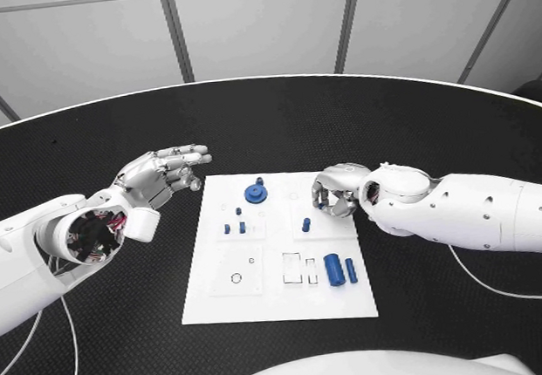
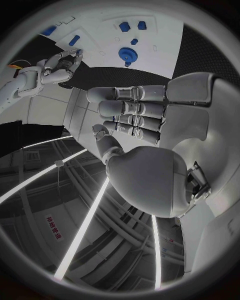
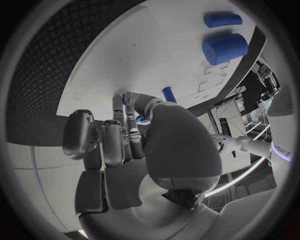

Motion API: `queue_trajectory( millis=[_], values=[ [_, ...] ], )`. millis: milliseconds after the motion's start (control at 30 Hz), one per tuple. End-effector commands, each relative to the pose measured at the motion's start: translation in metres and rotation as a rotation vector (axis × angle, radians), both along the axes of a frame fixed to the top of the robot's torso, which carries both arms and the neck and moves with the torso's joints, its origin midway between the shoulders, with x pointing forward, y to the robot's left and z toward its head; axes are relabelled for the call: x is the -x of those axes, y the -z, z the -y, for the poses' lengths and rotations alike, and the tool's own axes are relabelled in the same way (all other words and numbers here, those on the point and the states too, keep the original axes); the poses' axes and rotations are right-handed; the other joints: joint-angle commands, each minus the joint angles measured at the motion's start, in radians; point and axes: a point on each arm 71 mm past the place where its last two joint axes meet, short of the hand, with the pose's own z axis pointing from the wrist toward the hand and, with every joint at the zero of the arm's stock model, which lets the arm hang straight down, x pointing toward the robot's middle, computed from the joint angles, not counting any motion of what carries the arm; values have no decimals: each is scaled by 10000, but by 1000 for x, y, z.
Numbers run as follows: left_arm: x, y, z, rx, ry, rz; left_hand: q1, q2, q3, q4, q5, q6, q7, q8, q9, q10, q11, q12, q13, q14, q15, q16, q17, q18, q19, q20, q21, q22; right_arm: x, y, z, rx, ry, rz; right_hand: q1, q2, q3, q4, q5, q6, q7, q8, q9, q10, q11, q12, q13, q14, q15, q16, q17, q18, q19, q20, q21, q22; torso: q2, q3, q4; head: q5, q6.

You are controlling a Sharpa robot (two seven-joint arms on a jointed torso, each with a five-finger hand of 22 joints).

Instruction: Assemble the parts on the task board

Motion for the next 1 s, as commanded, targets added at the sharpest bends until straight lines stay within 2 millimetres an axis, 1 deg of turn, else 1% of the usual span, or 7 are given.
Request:
queue_trajectory(
  millis=[33, 200, 433, 633, 767, 900, 1000],
  values=[
    [0, 0, 0, -5, -5, -2, 98, 9, -60, -27, 45, -40, 30, -3, -9, -44, 2, 53, -15, -79, 10, -34, -16, 162, -51, 16, -40, -15, 2, -2, 0, -88, -33, 70, 2, 119, -12, -72, -7, 46, 133, -29, 76, 53, 38, -51, -23, 562, -50, -17, 33, -117, 163, -56, 20, 280, 9, 3, 14, -6, 21],
    [-1, 1, -1, -12, -11, -3, 101, 10, -75, -25, 45, -53, 42, -8, -14, -56, 12, 54, -19, -87, 16, -40, -21, 161, -51, 19, -47, -20, 6, -5, 0, -236, -74, 181, -5, 119, -10, -78, -7, 50, 132, -27, 79, 58, 38, -55, -24, 562, -51, -20, 27, -118, 165, -58, 28, 287, 6, 2, 5, 1, 26],
    [-3, 1, 0, -15, -10, 0, 101, 10, -75, -25, 45, -53, 42, -8, -14, -56, 12, 54, -19, -87, 16, -40, -21, 161, -51, 19, -47, -20, 11, -12, 3, -356, -48, 311, -62, 115, -1, -109, -19, 78, 121, -14, 100, 100, 28, -76, -24, 566, -58, -11, 28, -143, 200, -66, 171, 390, -5, -22, -21, -46, 25],
    [-4, 1, 1, -12, 8, 0, 101, 10, -75, -25, 45, -53, 42, -8, -14, -56, 12, 54, -19, -87, 16, -40, -21, 161, -51, 19, -47, -20, 13, -20, 5, -409, -19, 417, -91, 109, -2, -119, -32, 90, 115, -8, 109, 117, 22, -86, -25, 564, -62, -20, 11, -152, 210, -69, 221, 427, -7, -28, -1, -62, 65],
    [-4, 2, 0, -16, 4, -2, 101, 10, -75, -25, 45, -53, 42, -8, -14, -56, 12, 54, -19, -87, 16, -40, -21, 161, -51, 19, -47, -20, 17, -25, 5, -515, -48, 485, -97, 108, -1, -122, -34, 94, 113, -6, 111, 121, 21, -89, -25, 566, -62, -14, 19, -152, 211, -70, 226, 431, 3, -23, 11, -45, 81],
    [-5, 2, -1, -29, -27, 1, 101, 10, -75, -25, 45, -53, 42, -8, -14, -56, 12, 54, -19, -87, 16, -40, -21, 161, -51, 19, -47, -20, 24, -38, 0, -800, -229, 689, -104, 108, -1, -124, -36, 98, 111, -4, 114, 127, 19, -91, -25, 567, -64, -12, 20, -155, 215, -71, 243, 444, -10, -26, -15, -20, 94],
    [-6, 2, -1, -31, -33, 6, 101, 10, -75, -25, 45, -53, 42, -8, -14, -56, 12, 54, -19, -87, 16, -40, -21, 161, -51, 19, -47, -20, 29, -49, -9, -1042, -484, 869, -112, 107, 2, -128, -38, 105, 107, -1, 118, 136, 16, -95, -25, 567, -66, -11, 19, -196, 265, -72, 444, 576, -10, -26, -20, -13, 132]
  ],
)
